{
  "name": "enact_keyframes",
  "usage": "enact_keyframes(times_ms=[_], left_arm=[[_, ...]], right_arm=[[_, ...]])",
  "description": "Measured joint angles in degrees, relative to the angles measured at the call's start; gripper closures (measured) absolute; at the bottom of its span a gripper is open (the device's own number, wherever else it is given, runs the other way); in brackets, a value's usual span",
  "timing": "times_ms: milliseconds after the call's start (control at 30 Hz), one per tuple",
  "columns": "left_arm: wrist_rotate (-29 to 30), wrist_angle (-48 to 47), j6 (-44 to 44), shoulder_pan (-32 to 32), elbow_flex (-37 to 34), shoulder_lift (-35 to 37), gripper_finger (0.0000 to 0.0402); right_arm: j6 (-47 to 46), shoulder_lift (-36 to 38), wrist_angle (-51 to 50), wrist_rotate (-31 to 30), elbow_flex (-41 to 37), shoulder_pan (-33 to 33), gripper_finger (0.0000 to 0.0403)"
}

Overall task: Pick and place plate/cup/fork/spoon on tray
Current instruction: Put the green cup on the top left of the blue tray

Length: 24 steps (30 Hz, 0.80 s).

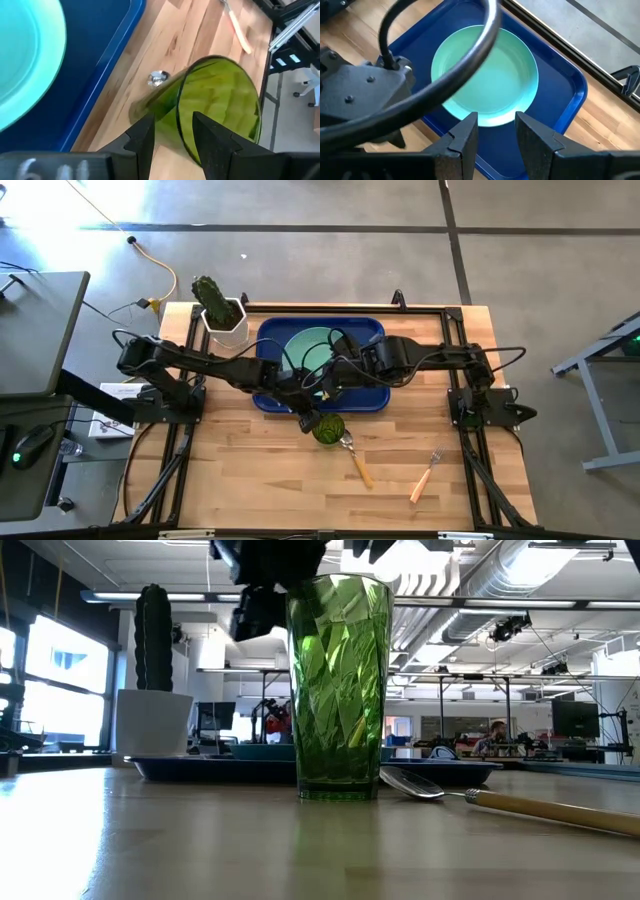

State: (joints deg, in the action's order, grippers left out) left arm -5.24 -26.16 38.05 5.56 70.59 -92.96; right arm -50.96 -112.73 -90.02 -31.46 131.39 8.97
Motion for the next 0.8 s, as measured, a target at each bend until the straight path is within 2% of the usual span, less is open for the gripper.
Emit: enact_keyframes(times_ms=[200, 367, 800], left_arm=[[1.0, 0.3, -1.2, 0.8, 0.2, -1.1, 0.028], [4.2, -0.9, -3.2, 1.6, 0.1, -1.6, 0.0288], [4.7, -1.9, -9.7, 1.9, 0.1, -1.7, 0.0389]], right_arm=[[0.0, 0.0, -0.1, 0.0, 0.0, 0.0, 0.0281], [0.0, 0.0, 0.0, 0.0, 0.0, 0.0, 0.0281], [0.0, 0.0, 0.0, 0.0, 0.0, 0.0, 0.0281]])
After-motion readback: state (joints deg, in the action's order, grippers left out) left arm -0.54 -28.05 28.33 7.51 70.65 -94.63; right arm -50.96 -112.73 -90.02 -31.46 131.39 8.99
